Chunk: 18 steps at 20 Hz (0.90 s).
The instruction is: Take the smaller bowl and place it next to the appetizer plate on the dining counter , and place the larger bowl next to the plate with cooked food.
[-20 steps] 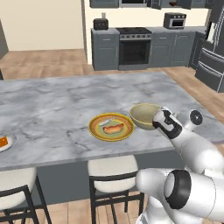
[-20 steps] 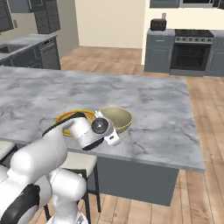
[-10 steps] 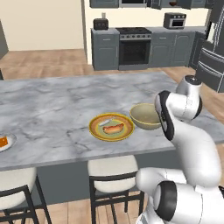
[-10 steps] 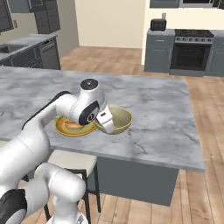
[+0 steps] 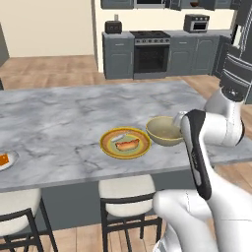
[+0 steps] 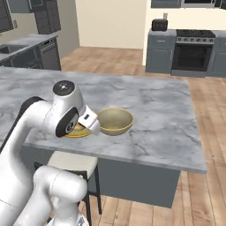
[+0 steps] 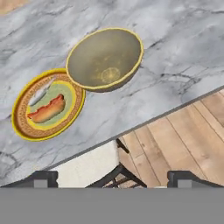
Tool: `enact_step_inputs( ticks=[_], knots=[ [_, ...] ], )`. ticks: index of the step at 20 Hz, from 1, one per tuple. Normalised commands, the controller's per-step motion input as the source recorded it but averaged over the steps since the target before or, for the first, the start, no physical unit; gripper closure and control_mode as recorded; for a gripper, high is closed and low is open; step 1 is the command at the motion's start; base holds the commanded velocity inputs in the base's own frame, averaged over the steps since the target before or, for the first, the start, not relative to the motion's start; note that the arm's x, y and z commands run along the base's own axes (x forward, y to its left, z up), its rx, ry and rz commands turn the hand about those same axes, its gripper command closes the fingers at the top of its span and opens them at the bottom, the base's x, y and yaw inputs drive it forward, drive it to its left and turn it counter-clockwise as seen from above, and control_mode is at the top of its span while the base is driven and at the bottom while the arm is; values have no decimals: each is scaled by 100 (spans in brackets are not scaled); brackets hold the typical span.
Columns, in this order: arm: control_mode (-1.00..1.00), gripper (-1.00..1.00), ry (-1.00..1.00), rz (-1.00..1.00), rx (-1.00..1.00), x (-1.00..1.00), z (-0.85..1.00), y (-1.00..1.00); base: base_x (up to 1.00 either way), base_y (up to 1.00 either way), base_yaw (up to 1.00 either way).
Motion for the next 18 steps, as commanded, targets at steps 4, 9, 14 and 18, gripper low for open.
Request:
enact_step_inputs(
  ticks=[4, 9, 14, 18],
  knots=[
    [-100, -100, -39, 17, -17, -80, 76, 47, 0, 0, 0],
    [-100, -100, -49, 17, -1, -70, 91, 25, 0, 0, 0],
    [-100, -100, -12, 4, -10, -70, 100, 25, 0, 0, 0],
    [-100, -100, -1, 0, -24, -39, 46, 47, 0, 0, 0]
  ],
)
